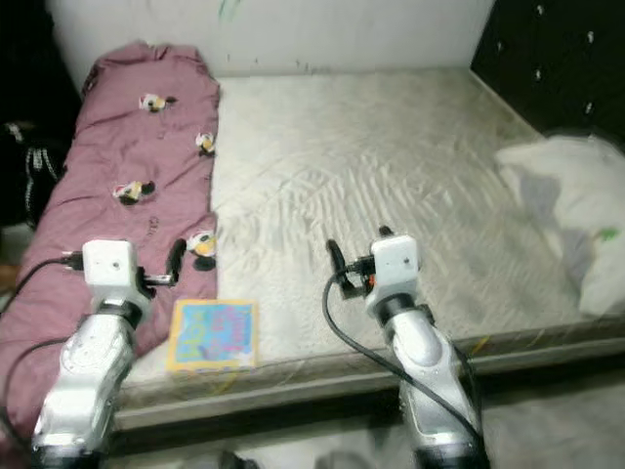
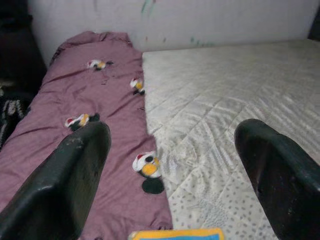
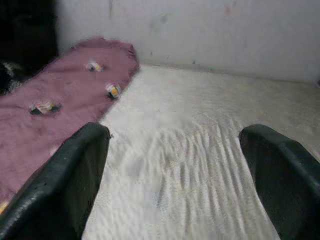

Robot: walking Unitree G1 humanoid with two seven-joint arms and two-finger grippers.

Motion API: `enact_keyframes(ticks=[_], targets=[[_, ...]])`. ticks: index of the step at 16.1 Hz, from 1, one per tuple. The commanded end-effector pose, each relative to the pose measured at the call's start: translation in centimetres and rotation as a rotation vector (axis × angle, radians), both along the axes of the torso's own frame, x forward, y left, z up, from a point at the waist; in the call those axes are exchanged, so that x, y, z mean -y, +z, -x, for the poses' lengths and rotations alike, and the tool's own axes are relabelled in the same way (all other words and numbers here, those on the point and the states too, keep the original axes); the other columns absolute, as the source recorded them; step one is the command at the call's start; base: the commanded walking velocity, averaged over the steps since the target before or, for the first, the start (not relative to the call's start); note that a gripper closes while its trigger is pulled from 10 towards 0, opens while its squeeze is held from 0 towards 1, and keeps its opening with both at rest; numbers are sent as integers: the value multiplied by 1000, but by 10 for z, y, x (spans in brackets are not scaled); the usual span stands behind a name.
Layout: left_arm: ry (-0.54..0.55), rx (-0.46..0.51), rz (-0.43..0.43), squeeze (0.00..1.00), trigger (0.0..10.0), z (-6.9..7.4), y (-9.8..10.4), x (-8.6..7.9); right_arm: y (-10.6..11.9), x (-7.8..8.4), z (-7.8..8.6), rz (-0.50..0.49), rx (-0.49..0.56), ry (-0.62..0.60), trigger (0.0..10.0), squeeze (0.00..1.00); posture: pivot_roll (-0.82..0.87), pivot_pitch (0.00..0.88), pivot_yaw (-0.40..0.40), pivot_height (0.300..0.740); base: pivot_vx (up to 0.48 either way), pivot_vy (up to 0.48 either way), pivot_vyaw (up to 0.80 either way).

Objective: Clean up the room

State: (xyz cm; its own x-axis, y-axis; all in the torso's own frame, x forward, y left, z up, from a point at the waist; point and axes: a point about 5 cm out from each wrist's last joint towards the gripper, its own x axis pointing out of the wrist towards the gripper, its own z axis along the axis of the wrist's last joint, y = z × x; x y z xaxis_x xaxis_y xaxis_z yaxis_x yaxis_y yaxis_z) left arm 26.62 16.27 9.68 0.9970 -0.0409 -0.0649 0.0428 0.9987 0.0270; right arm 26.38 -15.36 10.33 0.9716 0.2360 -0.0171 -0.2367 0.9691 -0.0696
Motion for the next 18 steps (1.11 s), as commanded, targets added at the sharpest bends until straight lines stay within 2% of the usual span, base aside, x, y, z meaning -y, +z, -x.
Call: enact_keyframes(ticks=[1, 5, 7, 10, 18], targets=[[19, -10, -17, 0, 10000, 1, 0, -6, 4, -1, -2, -10, 10, -3, 10000, 0, -8, 0, -6, 740, 0, 480, 0], [19, -19, -14, 0, 10000, 1, -2, -5, 5, -2, -4, -8, 11, -4, 10000, 0, -8, 0, -7, 740, 0, 480, 0], [14, 26, 7, 0, 10000, 0, 4, -4, 5, -2, -5, -7, 13, -3, 10000, 0, -9, 0, -6, 740, 0, 471, 0], [1, 28, -11, 0, 10000, 0, 5, -3, 5, -2, -5, -5, 13, -5, 10000, 0, -11, 0, -4, 740, 0, 0, 0], [-15, 27, 7, 0, 10000, -1, 5, -1, 6, -2, -6, 0, 15, -7, 10000, 0, -11, 0, -6, 740, 0, 0, 0]])
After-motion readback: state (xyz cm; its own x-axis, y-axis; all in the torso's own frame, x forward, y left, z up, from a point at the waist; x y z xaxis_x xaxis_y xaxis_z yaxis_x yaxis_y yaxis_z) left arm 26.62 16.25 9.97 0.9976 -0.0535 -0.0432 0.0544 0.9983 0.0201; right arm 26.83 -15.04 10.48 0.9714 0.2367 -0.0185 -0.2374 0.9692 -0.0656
